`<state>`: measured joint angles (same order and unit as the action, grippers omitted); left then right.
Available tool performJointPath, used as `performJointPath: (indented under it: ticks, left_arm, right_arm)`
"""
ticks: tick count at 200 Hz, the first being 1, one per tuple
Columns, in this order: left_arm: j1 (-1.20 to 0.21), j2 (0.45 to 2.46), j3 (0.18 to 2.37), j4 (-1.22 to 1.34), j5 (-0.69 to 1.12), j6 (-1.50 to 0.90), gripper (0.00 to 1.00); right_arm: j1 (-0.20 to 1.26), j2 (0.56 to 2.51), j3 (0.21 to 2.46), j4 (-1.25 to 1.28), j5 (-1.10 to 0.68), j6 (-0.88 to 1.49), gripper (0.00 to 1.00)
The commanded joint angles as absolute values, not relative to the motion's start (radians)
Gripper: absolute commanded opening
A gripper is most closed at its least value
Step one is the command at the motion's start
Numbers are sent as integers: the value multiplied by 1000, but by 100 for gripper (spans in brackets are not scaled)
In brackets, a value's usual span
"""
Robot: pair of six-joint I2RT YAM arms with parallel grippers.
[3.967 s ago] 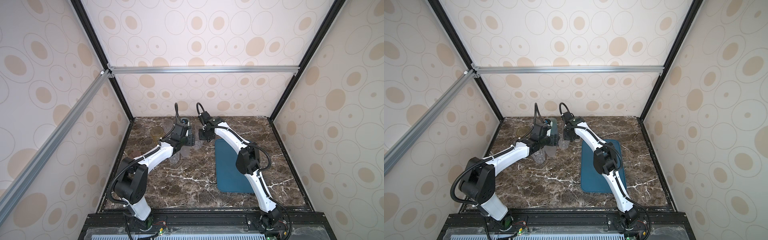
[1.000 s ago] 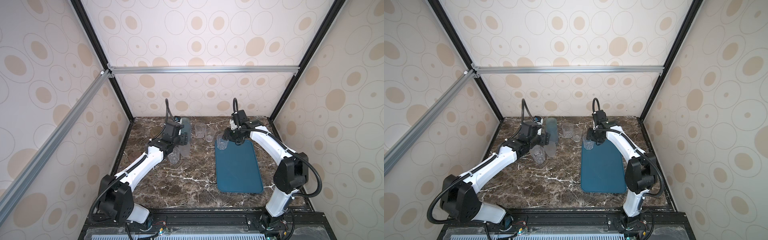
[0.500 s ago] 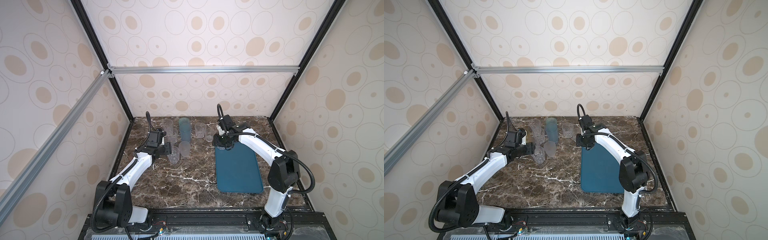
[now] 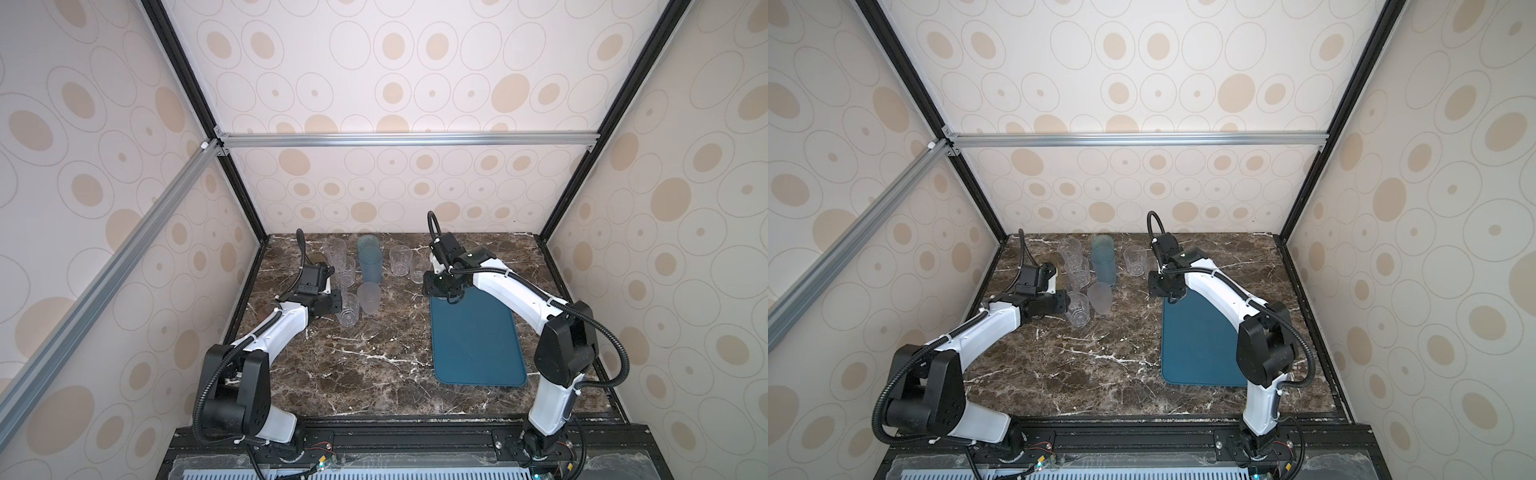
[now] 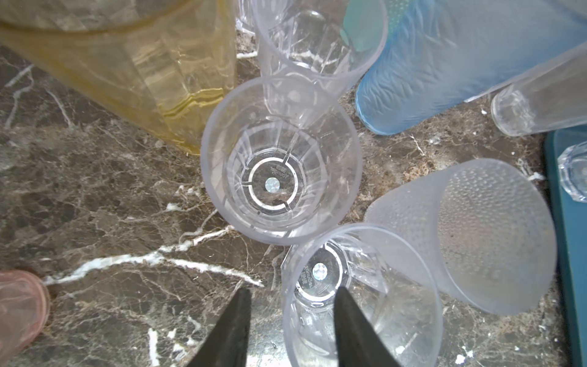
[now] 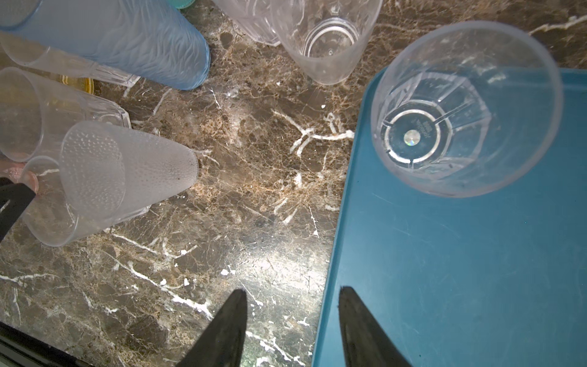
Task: Place the glasses into the tray
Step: Pick up the glass from the middle-left of the table.
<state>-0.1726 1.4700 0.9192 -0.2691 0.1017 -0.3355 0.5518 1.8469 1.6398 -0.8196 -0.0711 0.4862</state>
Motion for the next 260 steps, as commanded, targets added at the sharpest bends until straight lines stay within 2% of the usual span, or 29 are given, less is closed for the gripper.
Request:
performJointPath:
  ticks: [1,41,117,199,228,260]
  left_arm:
    - [-166,1474,907,-249,113,-322,36]
    - [-167,1484,889,-256,97,-298,31]
    - [-168,1450,870,-284,123,-300,15]
    - [-169,1355,894,-399,93,-298,5]
    - [-169,1305,950,-488,72,-307,0]
    - [-170,1233,1074,-599,36,-326,0]
  right_arm:
    - [562,1865,1654,-842,-54,495,50]
    - [567,1874,1662,-838,-62,509,49]
    - [573,1875,1678,-825,-72,536,48]
    - [575,1876,1693,-830,-91,540,48]
    - [579,1867,1712,-842,-105,544,48]
    - [586,1829,1740,-857,-116,548,48]
